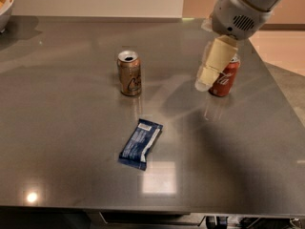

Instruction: Pick orange can

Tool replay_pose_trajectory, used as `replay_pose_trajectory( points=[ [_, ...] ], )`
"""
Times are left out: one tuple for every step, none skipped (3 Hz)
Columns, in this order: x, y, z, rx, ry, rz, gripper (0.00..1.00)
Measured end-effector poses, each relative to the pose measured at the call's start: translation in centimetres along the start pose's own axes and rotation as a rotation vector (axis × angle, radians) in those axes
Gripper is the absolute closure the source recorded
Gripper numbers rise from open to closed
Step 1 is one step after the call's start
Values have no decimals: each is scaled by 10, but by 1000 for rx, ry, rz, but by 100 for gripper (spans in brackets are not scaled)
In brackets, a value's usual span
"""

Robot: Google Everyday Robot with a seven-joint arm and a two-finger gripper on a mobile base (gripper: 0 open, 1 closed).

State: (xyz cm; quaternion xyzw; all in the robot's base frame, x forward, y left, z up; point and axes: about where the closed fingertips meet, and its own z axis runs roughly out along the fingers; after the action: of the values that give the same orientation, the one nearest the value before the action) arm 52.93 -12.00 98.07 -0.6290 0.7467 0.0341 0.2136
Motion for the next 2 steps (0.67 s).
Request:
replay_pose_trajectory(
  points=[
    [-30,-14,31,-10,-29,26,0],
    [-55,-24,60,-23,-62,55,0]
  ],
)
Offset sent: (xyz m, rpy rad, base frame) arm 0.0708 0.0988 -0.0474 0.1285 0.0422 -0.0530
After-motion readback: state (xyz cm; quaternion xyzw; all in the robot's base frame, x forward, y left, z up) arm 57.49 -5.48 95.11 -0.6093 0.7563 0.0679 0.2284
